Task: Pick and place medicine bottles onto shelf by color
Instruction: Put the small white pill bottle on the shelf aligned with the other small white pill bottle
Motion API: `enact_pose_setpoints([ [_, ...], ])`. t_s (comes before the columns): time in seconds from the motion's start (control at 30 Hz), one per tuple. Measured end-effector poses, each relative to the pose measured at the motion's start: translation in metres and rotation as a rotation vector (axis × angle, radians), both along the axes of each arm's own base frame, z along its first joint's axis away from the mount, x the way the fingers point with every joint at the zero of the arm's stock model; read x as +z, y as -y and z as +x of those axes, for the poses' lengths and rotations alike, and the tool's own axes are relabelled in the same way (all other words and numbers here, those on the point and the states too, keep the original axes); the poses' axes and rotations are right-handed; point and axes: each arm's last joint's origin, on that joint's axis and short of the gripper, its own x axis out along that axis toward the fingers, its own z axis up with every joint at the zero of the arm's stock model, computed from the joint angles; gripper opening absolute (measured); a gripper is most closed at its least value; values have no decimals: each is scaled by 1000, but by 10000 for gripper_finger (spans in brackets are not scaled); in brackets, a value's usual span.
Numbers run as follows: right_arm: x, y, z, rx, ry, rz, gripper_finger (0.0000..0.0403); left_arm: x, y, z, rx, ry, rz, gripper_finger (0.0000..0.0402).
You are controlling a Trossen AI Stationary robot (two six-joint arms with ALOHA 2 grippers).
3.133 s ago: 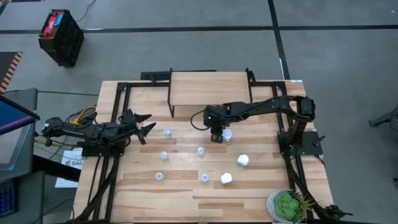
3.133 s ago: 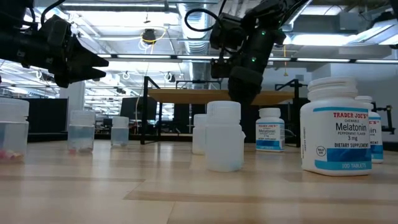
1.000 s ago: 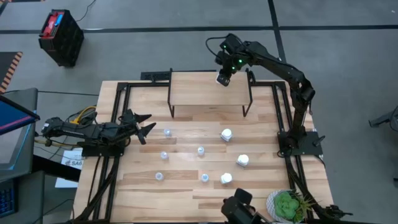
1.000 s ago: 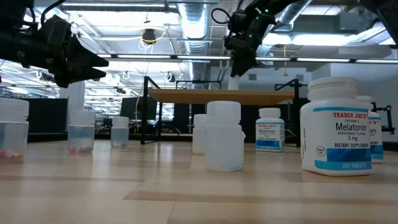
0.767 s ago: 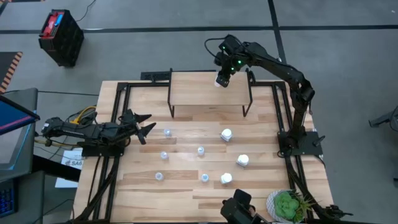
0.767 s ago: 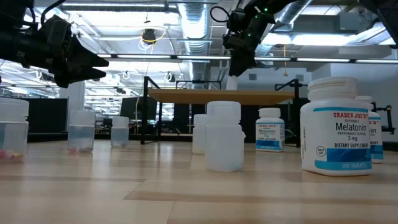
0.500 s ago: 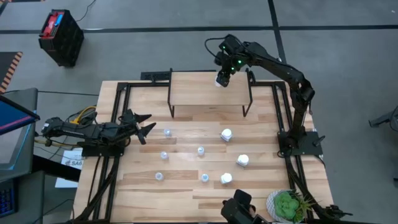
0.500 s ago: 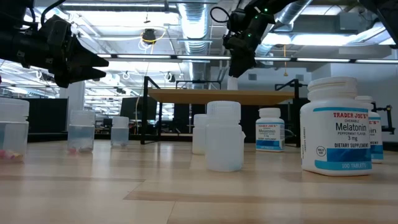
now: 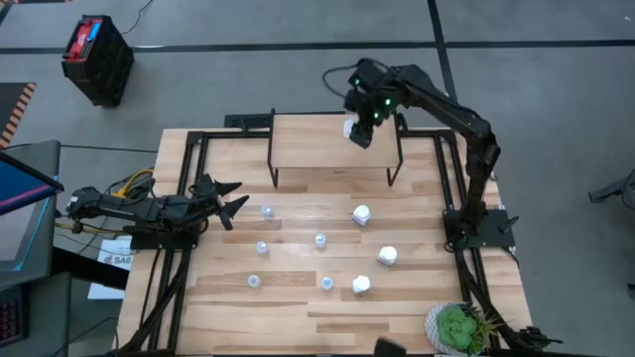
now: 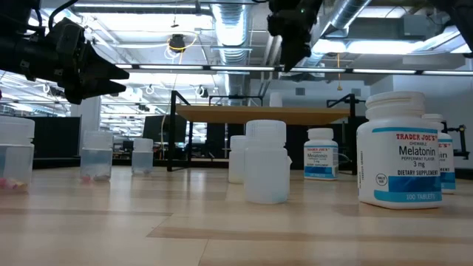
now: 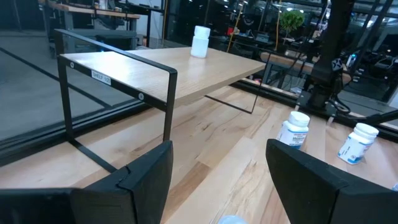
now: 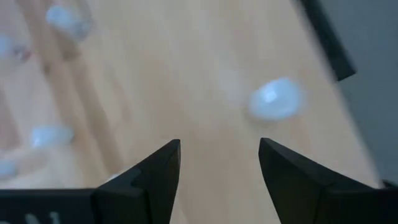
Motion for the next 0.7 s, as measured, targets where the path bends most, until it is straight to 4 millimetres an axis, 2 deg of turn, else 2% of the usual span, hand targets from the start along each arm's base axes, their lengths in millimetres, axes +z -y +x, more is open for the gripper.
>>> enact_pose_setpoints([
  [0.23,-12,-74,22,227,-146,72,239,0,0,0,0,0,0,245],
  [0.47,-27,-151,39,463,-212,74,239,0,0,0,-5,-24,43,245],
  [0.6,-36,-182,44,550,-220,67,239,0,0,0,-8,-41,73,245],
  [0.7,-44,-196,45,574,-217,67,239,0,0,0,-8,-41,75,245],
])
